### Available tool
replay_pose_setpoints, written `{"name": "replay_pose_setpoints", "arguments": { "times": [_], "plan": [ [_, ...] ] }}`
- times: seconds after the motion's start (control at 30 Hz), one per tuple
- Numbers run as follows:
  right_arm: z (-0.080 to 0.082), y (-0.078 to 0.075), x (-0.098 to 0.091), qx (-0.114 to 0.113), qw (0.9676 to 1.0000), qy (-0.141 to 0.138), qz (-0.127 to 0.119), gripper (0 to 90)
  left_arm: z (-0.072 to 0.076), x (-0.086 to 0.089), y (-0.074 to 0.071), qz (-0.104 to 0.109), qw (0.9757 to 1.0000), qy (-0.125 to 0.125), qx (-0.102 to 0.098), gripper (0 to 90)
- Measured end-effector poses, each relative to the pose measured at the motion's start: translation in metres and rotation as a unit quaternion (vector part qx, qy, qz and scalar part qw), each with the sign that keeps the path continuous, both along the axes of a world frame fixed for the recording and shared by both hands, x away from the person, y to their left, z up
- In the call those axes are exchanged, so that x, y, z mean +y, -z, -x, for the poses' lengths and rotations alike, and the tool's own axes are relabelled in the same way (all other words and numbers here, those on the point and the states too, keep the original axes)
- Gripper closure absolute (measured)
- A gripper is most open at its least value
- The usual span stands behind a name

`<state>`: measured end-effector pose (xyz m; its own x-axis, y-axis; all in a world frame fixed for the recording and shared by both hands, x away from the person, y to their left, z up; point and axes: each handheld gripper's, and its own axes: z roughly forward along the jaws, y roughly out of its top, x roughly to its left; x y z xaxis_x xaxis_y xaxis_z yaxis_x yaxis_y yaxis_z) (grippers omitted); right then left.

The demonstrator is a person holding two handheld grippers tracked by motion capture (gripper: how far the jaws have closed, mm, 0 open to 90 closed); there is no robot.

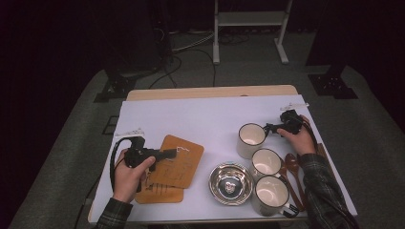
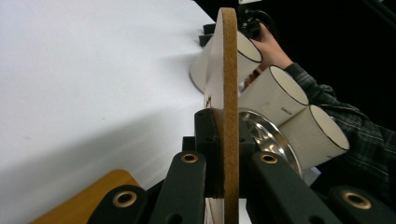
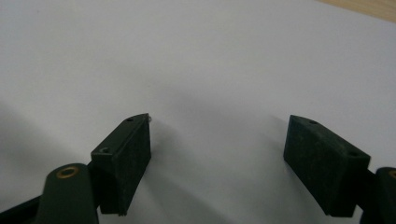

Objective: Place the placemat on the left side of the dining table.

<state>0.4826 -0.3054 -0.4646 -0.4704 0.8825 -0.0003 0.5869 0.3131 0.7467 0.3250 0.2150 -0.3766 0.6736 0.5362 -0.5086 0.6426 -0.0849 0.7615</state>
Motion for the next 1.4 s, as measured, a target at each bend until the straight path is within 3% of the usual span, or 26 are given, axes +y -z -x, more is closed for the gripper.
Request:
{"name": "replay_pose_setpoints", "arguments": {
  "times": [0.23, 0.63, 1.4],
  "plan": [
    [0.0, 0.0, 0.0, 0.0, 1.0, 0.0, -0.001, 21.5, -0.008, -0.004, -0.005, -0.018, 0.9997, -0.006, -0.013, 86.3],
    [0.0, 0.0, 0.0, 0.0, 1.0, 0.001, -0.001, 21.3, -0.025, -0.006, -0.013, -0.031, 0.999, -0.017, -0.026, 86.3],
    [0.0, 0.0, 0.001, -0.003, 0.9999, 0.013, 0.009, 16.2, -0.058, -0.003, -0.023, -0.044, 0.9973, -0.038, -0.044, 86.3]
  ]
}}
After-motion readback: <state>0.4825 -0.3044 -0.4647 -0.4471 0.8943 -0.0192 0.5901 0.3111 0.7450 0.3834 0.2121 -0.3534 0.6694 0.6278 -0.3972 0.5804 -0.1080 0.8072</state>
